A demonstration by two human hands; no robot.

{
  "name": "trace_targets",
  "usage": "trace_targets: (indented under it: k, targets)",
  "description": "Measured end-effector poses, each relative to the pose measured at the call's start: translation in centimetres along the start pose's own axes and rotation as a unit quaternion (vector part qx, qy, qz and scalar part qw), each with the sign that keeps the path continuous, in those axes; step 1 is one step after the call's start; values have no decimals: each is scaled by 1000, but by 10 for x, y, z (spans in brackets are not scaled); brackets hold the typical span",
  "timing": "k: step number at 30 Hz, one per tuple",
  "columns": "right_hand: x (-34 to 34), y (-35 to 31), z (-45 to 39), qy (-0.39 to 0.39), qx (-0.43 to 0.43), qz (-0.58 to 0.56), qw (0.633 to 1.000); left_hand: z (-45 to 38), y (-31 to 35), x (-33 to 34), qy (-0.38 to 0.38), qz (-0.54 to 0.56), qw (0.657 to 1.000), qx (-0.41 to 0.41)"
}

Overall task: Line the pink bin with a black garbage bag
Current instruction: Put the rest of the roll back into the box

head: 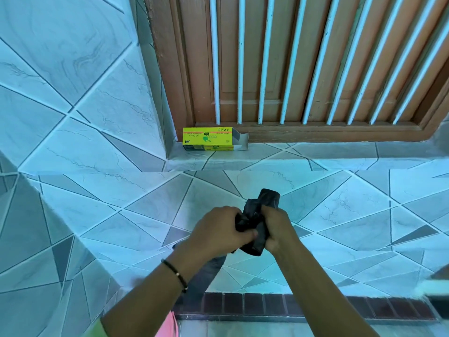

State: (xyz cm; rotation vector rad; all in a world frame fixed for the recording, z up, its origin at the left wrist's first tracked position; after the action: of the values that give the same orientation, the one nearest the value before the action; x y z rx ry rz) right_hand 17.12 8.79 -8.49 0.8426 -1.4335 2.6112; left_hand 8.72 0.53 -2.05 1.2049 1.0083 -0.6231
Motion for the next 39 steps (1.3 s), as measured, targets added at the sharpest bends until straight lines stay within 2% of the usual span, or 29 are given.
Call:
trace_targets:
  k: [3, 6, 8, 11, 13, 18, 20, 21, 23, 26, 28, 30, 34, 39]
  targets:
    - [6, 9, 6, -77, 67, -21, 995, -1, -18, -17, 78, 105, 990, -45]
    - [3, 17, 12, -154, 126, -52, 979, 3, -37, -23, 60, 269, 955, -108]
    - [-4, 23, 15, -170, 135, -61, 974, 6, -46, -23, 51, 324, 936, -132]
    - [-14, 37, 15, -171, 150, -39, 973, 13, -59, -26, 66, 327, 928, -164]
    - [-24, 36, 13, -154, 138, 32, 978, 18, -63, -29, 71, 336, 922, -180]
    - [-34, 14, 5, -63, 2, 198, 978, 23, -50, -24, 51, 316, 935, -154]
    - [-30, 9, 4, -38, -45, 187, 981, 24, -40, -20, 42, 319, 937, -138]
    - [-27, 10, 4, -43, -36, 158, 986, 24, -39, -20, 44, 325, 935, -137]
    - [-20, 19, 6, -96, 41, 72, 992, 23, -41, -22, 58, 336, 928, -148]
    - [-13, 25, 13, -185, 146, -35, 971, 24, -49, -27, 75, 347, 921, -161]
    - [-17, 25, 14, -219, 160, -20, 962, 26, -54, -29, 75, 358, 915, -167]
    - [-22, 24, 14, -223, 140, 41, 964, 29, -58, -28, 72, 363, 912, -177]
    - [-28, 18, 7, -170, 56, 110, 978, 33, -60, -20, 58, 369, 910, -181]
    - [-20, 25, 12, -123, 28, 108, 986, 36, -54, -4, 44, 376, 906, -189]
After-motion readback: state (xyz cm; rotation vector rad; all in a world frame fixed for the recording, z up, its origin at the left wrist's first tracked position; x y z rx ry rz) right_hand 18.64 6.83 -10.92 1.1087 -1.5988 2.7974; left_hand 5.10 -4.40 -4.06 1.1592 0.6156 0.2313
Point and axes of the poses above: each hand's wrist, its own z-axis away from the middle knuckle, its own x-axis out of the palm, y = z × x, the point moved 8 cm from there along -z, towards the middle knuckle, and after that the axes turned 6 degrees about -z, right-handed, at the moved point
